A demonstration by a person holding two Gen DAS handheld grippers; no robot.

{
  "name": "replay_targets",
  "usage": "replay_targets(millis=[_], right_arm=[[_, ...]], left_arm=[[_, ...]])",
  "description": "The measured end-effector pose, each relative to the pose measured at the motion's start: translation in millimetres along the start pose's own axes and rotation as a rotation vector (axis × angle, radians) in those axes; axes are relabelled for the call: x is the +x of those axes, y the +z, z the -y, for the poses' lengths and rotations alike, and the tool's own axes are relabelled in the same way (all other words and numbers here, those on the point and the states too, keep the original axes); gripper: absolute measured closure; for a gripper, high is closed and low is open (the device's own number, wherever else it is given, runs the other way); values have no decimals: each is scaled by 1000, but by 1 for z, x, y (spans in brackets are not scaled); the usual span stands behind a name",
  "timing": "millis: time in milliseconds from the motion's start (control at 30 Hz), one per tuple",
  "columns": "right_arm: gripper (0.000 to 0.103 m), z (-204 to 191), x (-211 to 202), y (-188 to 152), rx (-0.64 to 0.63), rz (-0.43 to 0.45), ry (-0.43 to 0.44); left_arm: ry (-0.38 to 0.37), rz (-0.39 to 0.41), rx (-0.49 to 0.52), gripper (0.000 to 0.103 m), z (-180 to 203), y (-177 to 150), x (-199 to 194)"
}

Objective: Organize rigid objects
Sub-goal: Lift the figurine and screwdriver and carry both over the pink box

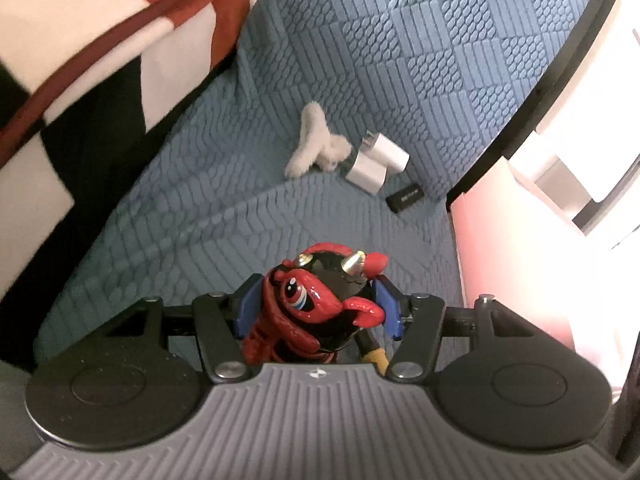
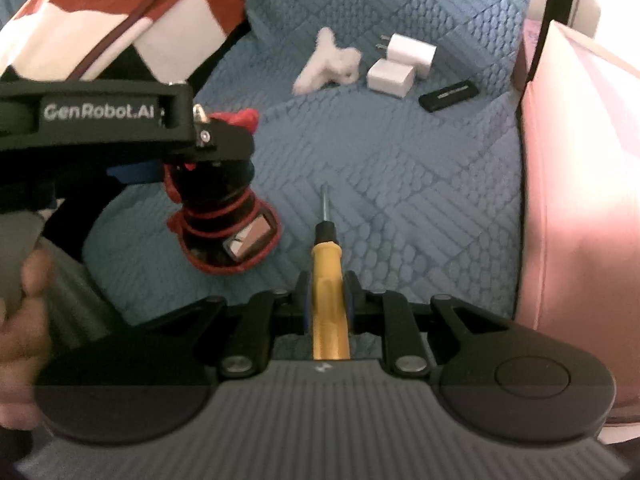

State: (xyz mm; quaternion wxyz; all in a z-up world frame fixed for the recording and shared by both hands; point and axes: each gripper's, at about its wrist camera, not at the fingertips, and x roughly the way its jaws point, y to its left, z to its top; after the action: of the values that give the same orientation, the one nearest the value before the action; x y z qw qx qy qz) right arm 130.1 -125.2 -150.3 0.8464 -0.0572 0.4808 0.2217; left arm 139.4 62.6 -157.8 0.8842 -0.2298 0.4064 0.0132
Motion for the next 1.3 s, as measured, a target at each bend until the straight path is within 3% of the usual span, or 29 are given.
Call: replay_targets(millis=[233, 367, 733, 833, 900, 1300], right_arm=[[79, 7, 3, -3, 26, 2, 56], [65, 5, 6, -6, 23, 14, 58], [67, -4, 19, -15, -30, 16, -47], [79, -9, 18, -14, -62, 25, -37], [81, -12, 19, -15, -83, 30, -48], [82, 9, 1, -10, 21, 63, -66]], left_arm=[[4, -4, 13, 38, 1, -4, 4], [1, -8, 21, 38, 1, -6, 7], [5, -9, 26, 38, 2, -6, 9], [2, -4, 27, 38, 2, -6, 9], [2, -3, 30, 38, 2, -6, 8], [-30, -10, 54, 38, 6, -2, 2]])
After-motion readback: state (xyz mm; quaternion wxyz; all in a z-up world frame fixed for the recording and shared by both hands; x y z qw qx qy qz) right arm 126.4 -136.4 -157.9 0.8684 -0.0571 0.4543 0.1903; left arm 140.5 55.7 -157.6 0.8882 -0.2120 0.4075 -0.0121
